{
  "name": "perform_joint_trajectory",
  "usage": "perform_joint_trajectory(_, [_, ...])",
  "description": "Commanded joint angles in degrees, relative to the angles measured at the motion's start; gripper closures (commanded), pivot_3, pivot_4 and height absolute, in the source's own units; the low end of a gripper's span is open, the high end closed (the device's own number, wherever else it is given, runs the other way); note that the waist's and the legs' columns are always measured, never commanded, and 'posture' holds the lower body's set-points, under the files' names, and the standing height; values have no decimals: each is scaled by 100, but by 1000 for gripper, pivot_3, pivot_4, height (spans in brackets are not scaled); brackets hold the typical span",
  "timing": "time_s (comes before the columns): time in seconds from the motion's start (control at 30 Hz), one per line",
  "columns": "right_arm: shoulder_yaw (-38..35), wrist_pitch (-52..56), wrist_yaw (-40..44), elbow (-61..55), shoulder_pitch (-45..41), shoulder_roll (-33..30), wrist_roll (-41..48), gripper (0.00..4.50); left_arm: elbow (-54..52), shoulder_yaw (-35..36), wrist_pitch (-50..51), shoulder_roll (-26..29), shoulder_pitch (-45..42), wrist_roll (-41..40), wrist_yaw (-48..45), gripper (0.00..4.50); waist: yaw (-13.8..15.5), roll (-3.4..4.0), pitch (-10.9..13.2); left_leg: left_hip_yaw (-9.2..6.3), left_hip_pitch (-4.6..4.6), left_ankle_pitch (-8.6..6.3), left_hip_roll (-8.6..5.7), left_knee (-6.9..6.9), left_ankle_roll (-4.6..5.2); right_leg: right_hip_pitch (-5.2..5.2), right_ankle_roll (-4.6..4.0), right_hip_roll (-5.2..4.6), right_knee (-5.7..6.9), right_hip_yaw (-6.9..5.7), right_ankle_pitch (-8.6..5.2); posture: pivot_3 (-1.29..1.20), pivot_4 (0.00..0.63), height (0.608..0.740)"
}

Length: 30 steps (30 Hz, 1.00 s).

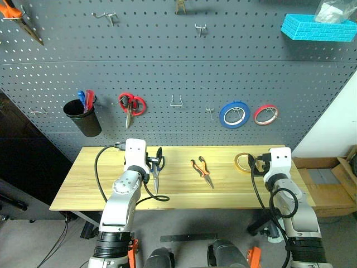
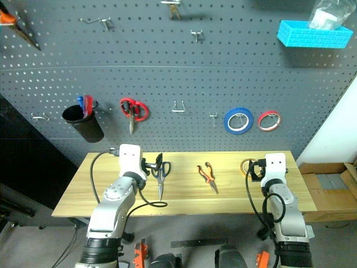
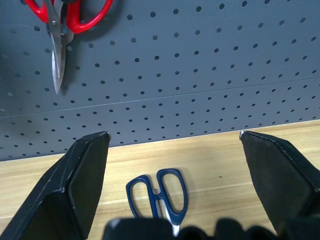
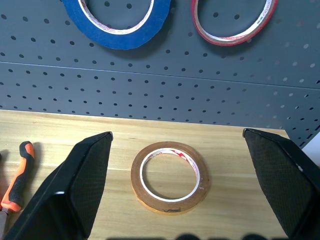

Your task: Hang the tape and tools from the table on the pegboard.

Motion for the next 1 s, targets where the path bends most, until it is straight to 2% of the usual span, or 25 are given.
perform_joint_trajectory(0.03, [13, -26, 20, -205, -62, -59, -8, 0, -288, -3, -41, 43, 1, 21, -38, 35, 0, 0, 1, 0, 0, 0, 0, 0, 0, 0, 0, 0, 0, 0, 0, -135, 76, 740])
perform_joint_trajectory(0.73, [-8, 17, 38, -250, -32, -122, 3, 0, -358, 37, 16, -21, 47, -16, 24, 35, 7, 1, 28, -1, -3, 0, 0, -2, 0, -2, -1, -1, -3, -1, -1, -132, 85, 740])
perform_joint_trajectory(1.0, [-49, 276, 283, -328, -135, -253, 167, 0, -516, -37, 277, -118, 4, -215, -123, 35, 12, -7, 107, -2, -4, 0, 0, -1, 0, -2, -1, -1, -3, -2, -1, -133, 117, 740])
